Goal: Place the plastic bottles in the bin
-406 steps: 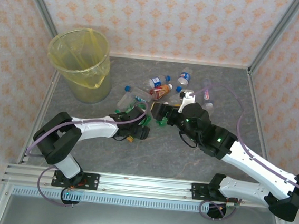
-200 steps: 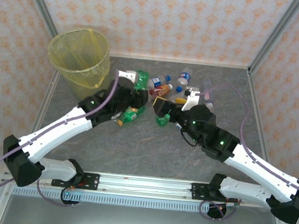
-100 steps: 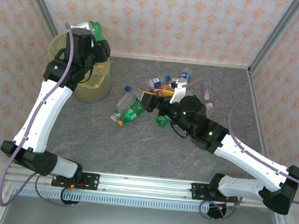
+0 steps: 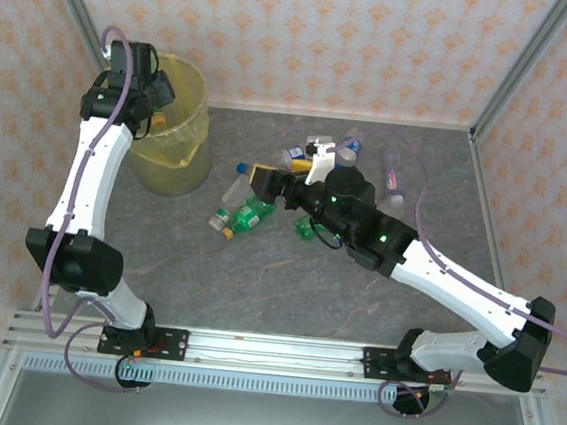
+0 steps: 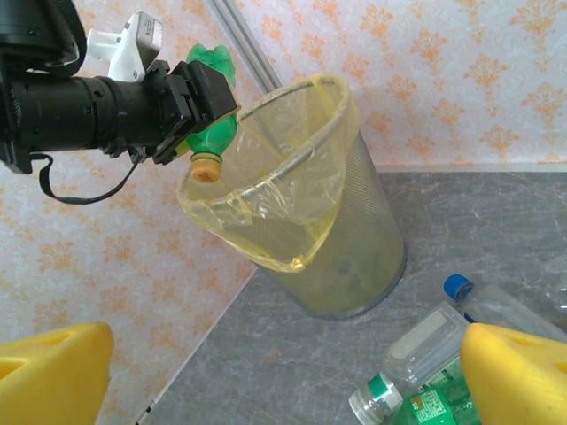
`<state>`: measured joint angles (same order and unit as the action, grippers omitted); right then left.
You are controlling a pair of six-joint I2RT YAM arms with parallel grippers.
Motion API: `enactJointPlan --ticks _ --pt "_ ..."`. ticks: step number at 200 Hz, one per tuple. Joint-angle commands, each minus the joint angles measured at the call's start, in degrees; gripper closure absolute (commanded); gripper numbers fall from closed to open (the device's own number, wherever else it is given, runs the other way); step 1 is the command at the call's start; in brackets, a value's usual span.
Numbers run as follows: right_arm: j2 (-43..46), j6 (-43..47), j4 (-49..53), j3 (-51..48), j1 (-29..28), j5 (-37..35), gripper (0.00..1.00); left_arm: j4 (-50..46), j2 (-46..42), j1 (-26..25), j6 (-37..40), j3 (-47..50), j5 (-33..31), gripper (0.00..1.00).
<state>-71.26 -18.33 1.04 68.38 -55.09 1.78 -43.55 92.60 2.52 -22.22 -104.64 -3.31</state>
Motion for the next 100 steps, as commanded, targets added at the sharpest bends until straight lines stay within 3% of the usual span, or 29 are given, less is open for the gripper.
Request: enactJointPlan --ticks 1,100 --pt "-0.27 0.60 -0.59 1.94 -0.27 0.10 0.00 0.64 1.66 1.06 -0.04 -2.49 0.65 0.48" --pt "-0.72 0.30 0.54 2.21 -0.27 -2.92 0.00 -1.43 9.54 2.66 -0.07 -5.66 3.39 0.45"
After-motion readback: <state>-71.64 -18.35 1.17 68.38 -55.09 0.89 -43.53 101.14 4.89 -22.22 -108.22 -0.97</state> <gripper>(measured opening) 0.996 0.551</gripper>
